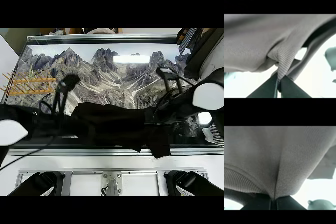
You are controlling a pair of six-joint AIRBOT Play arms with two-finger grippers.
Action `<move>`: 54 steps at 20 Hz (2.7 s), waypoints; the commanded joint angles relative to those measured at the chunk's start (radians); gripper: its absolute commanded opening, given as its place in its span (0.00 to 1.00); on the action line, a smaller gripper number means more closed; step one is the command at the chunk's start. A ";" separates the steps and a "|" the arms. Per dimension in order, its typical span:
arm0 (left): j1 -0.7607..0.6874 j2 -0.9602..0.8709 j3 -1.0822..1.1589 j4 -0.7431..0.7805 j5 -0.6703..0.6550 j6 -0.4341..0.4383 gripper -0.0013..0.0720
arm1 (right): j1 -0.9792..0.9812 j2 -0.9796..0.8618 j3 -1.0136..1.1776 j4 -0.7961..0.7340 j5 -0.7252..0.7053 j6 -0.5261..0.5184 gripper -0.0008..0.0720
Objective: Fold the clothes and pants, and hang the long-sleeved shirts on hangers.
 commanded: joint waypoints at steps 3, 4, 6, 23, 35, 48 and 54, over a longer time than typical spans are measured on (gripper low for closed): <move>0.029 -0.091 -0.075 0.002 0.027 -0.008 0.04 | 0.034 -0.127 0.003 -0.091 0.017 -0.035 0.05; 0.064 -0.132 -0.063 0.002 0.056 0.007 0.04 | 0.020 -0.159 0.004 -0.091 -0.017 -0.068 0.05; 0.137 -0.209 -0.037 0.001 0.109 0.014 0.04 | -0.001 -0.203 0.004 -0.090 -0.057 -0.076 0.05; 0.225 -0.360 0.057 -0.078 0.065 0.128 0.78 | 0.003 -0.226 0.003 -0.079 -0.076 -0.050 0.05; 0.612 -0.361 0.239 0.302 0.179 0.232 0.78 | 0.003 -0.226 0.003 -0.079 -0.076 -0.050 0.05; 1.008 -0.790 0.240 0.586 0.546 0.232 0.78 | 0.003 -0.228 0.003 -0.079 -0.076 -0.050 0.05; 1.049 -0.930 0.241 0.670 0.653 0.277 1.00 | 0.003 -0.228 0.003 -0.079 -0.076 -0.050 0.05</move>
